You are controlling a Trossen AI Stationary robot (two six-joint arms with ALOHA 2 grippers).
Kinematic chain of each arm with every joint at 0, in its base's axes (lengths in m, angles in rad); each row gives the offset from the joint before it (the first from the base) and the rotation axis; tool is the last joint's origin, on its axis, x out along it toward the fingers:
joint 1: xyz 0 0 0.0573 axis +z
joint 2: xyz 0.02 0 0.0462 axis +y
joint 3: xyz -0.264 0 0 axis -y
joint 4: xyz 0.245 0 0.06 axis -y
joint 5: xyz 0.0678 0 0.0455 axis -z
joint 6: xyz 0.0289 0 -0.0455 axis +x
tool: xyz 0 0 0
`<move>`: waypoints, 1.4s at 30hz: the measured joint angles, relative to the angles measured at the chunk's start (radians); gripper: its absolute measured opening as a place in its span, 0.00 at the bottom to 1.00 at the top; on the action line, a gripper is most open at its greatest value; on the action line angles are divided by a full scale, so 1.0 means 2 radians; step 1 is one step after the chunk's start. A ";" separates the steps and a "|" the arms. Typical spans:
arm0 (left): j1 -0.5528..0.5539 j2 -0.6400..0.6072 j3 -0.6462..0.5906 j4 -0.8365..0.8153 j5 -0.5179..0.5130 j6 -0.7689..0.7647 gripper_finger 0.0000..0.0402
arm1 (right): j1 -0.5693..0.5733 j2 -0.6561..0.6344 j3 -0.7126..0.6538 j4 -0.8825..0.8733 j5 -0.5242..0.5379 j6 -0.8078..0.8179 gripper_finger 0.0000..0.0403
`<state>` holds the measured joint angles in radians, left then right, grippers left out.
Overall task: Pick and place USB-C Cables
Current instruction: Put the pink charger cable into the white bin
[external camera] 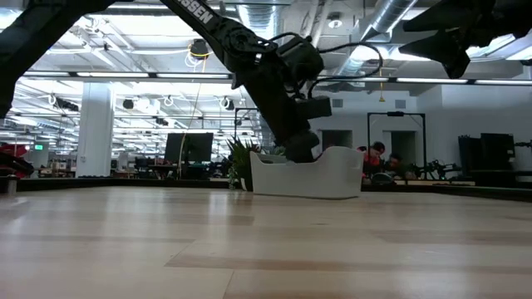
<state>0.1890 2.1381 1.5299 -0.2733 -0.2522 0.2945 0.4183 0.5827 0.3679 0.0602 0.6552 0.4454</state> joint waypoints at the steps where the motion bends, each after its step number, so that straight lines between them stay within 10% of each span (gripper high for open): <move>1: -0.001 0.003 0.001 0.008 -0.001 -0.001 0.00 | 0.000 0.000 0.000 -0.001 0.000 0.000 0.55; 42: -0.005 0.005 0.000 -0.029 0.023 0.012 0.15 | 0.000 0.000 0.000 -0.003 0.000 0.000 0.55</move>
<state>0.1799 2.1479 1.5303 -0.3311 -0.2054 0.3195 0.4183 0.5831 0.3679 0.0536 0.6552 0.4458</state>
